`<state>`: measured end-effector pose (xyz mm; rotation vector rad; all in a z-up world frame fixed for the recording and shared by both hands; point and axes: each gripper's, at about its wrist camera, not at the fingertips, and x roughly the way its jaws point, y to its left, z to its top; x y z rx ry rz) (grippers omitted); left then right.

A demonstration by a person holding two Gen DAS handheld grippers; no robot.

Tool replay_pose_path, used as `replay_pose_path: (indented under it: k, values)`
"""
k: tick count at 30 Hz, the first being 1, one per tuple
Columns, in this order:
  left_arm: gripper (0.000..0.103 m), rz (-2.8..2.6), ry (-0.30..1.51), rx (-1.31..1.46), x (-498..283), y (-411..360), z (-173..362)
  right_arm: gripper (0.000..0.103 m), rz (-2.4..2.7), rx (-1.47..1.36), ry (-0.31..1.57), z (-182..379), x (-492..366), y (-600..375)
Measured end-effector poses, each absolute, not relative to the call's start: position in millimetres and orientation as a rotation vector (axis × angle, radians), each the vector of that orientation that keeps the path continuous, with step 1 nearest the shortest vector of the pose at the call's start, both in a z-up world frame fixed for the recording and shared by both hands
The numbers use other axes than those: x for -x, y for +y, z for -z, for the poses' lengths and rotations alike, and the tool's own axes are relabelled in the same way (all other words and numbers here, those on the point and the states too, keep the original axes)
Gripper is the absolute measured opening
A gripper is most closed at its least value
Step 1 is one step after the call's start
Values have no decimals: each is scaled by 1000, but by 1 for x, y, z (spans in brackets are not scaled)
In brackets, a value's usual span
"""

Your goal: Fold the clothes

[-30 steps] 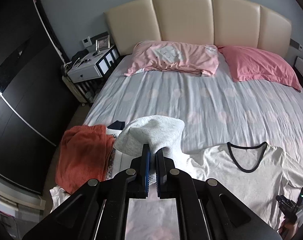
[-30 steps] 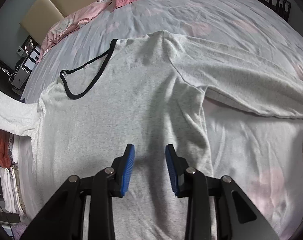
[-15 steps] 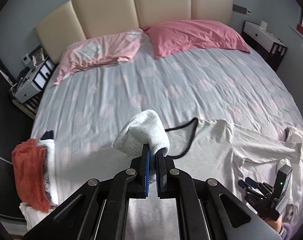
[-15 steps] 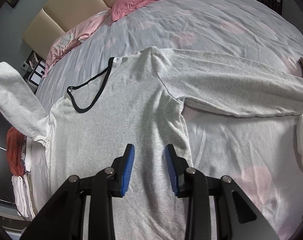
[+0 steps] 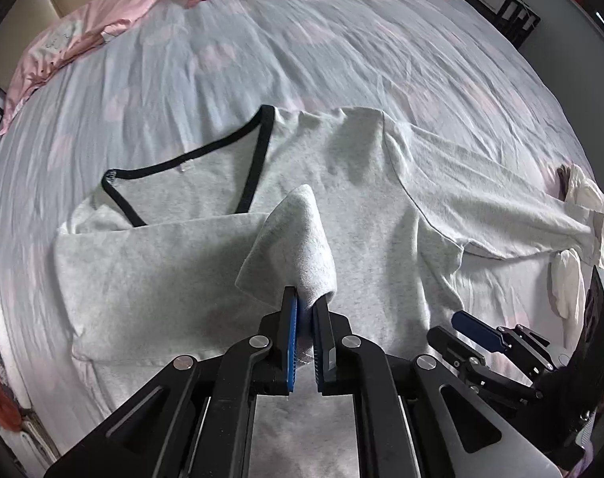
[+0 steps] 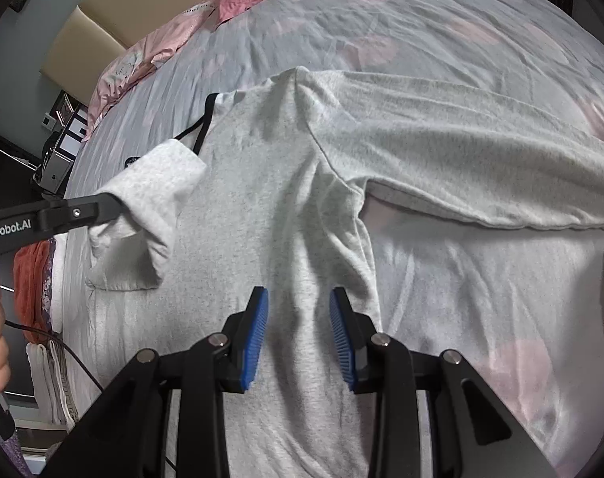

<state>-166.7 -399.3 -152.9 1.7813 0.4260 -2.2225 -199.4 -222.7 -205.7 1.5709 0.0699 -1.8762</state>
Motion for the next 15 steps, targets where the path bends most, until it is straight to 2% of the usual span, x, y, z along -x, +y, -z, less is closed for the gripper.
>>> replay_pose_path:
  k: [2,8,15]
  values:
    - [35,2268,427,-1791,166,-394,151,31,1870,-1584,65,210,201,-224]
    - [36,2404,530,-1722,142,-396,136,31,1900,-1598,60,217,204,-227]
    - [36,2296,424,-1469,58,-453,141,31,1913,-1416,41,200,195,-242]
